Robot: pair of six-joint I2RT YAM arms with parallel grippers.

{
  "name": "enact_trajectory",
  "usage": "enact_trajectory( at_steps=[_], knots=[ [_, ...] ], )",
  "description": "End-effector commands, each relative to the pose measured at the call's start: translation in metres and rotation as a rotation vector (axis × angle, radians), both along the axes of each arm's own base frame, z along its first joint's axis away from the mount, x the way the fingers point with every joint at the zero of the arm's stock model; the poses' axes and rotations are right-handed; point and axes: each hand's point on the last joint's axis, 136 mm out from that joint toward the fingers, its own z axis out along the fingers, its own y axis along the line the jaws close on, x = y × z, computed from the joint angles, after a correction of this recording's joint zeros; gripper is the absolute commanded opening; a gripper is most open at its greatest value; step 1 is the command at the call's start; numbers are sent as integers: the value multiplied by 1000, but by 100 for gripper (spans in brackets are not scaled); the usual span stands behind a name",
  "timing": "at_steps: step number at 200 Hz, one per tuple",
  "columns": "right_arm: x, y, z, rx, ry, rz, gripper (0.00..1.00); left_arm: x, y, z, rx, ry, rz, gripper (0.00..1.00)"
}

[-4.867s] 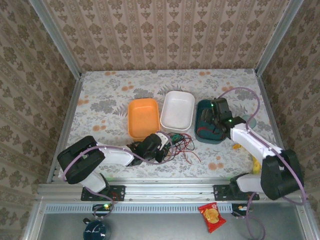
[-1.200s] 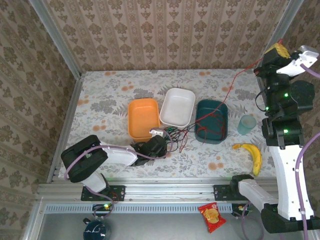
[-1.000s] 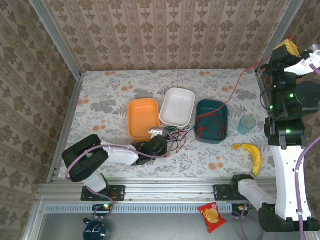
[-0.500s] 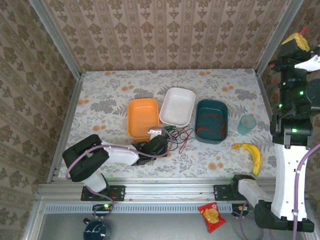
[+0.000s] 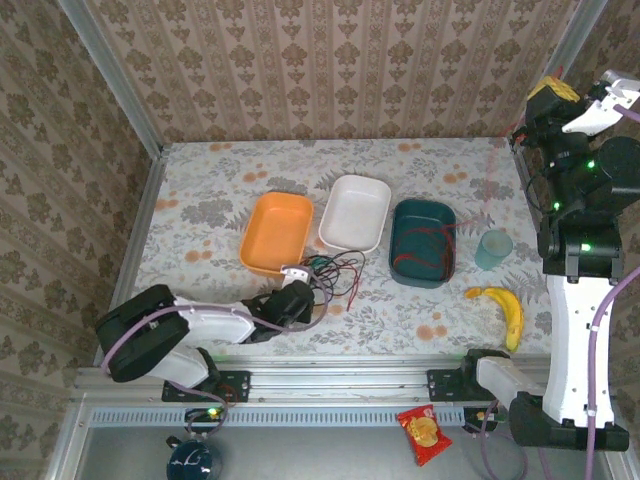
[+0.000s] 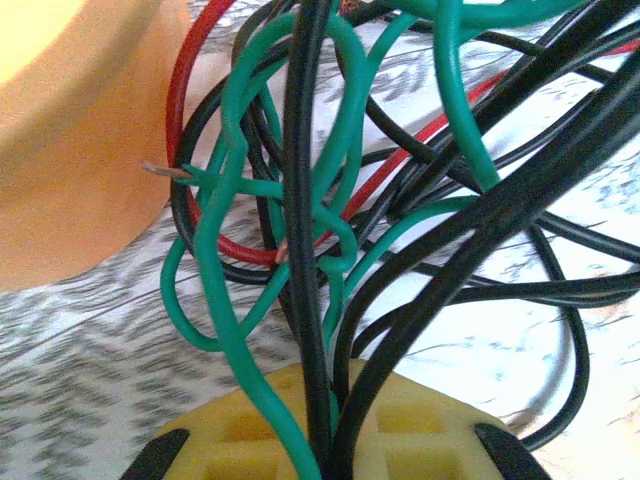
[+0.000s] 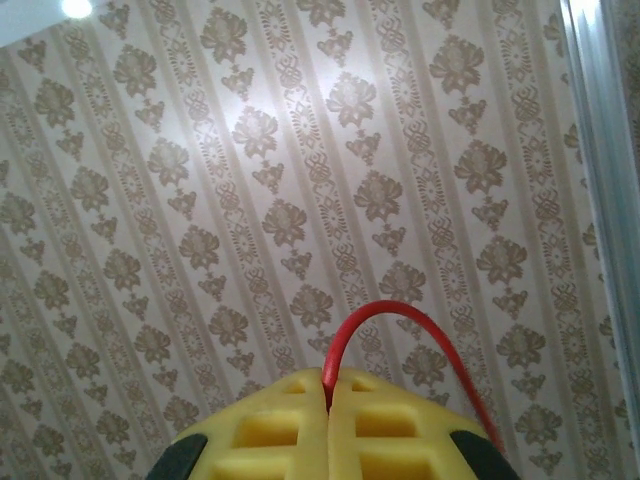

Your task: Untangle the cables

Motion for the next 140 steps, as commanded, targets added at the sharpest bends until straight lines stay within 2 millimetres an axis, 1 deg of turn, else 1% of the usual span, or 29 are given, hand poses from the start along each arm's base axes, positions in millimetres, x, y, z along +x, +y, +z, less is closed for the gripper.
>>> enact_trajectory(
  at_steps=[1,19,34,61,72,82,124,140],
  knots=[
    [-1,13,9,-16,-22,71,0,-5,38,-16,154,-2,19,0],
    [5,21,2,-10,1,113,0,-4,40,-14,144,-8,30,0],
    [12,30,-9,-8,28,148,0,-3,40,-14,143,-10,33,0],
    [25,43,-34,-15,96,183,0,-1,37,-12,147,-17,25,0],
    [27,46,-37,-25,101,183,0,0,34,-11,147,-20,18,0],
    [26,47,-34,-40,87,176,0,1,32,-10,146,-22,12,0],
    [-4,38,17,-126,-40,81,0,2,31,-12,153,-18,13,0],
    [-10,37,29,-139,-77,71,0,3,31,-12,157,-18,14,0]
  ],
)
